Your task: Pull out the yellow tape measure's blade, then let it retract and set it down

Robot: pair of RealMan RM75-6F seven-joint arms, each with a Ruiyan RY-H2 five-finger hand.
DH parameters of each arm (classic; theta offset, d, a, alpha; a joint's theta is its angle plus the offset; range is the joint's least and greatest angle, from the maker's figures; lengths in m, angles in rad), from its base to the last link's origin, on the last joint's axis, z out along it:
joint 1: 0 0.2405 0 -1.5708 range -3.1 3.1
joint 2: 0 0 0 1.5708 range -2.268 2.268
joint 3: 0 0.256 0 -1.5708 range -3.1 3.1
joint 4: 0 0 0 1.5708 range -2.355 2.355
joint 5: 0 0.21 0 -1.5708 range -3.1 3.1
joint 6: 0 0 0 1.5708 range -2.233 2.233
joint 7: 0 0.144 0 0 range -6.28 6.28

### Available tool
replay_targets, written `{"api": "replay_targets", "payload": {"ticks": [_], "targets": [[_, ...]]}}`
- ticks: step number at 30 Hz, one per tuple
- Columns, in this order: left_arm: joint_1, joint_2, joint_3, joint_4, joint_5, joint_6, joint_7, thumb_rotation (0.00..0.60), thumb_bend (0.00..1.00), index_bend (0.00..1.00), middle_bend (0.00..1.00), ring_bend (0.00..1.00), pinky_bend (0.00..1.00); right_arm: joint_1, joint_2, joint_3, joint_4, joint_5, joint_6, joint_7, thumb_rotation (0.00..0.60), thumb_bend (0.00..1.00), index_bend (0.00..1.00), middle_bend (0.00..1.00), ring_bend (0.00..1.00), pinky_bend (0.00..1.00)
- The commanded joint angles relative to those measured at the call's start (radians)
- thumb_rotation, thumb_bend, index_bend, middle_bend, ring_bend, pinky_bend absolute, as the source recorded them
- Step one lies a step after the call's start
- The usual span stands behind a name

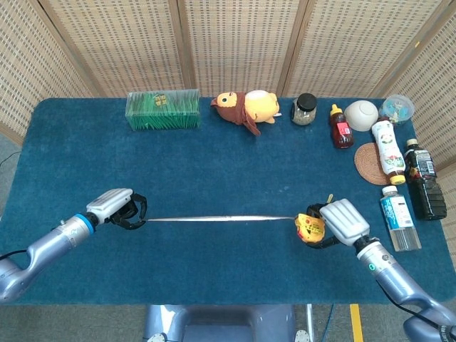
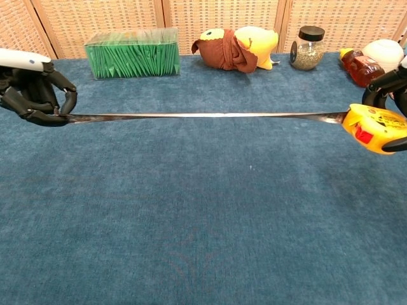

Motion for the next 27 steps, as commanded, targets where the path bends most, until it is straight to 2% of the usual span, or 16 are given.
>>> {"api": "replay_targets", "payload": {"ticks": [1, 14, 27], "targets": [[0.013, 0.009, 0.009, 0.007, 0.004, 0.009, -0.012, 0.599, 0.35, 0.60, 0.94, 0.92, 0.93, -0.001, -0.001, -0.002, 0.004, -0.002, -0.003, 0.002, 0.390, 0.23, 0.54, 0.59, 0.59, 0.57], [0.028, 0.004, 0.012, 0.025, 0.025, 0.020, -0.049, 0.598, 0.35, 0.60, 0.94, 0.92, 0.93, -0.005, -0.009, 0.004, 0.003, -0.001, -0.005, 0.002, 0.391, 0.23, 0.54, 0.59, 0.60, 0.57], [-0.047, -0.078, -0.059, -0.005, -0.019, -0.024, 0.023, 0.600, 0.35, 0.60, 0.94, 0.92, 0.93, 0.000, -0.018, 0.023, -0.041, 0.002, 0.001, -0.020, 0.389, 0.23, 0.54, 0.59, 0.60, 0.57]]}}
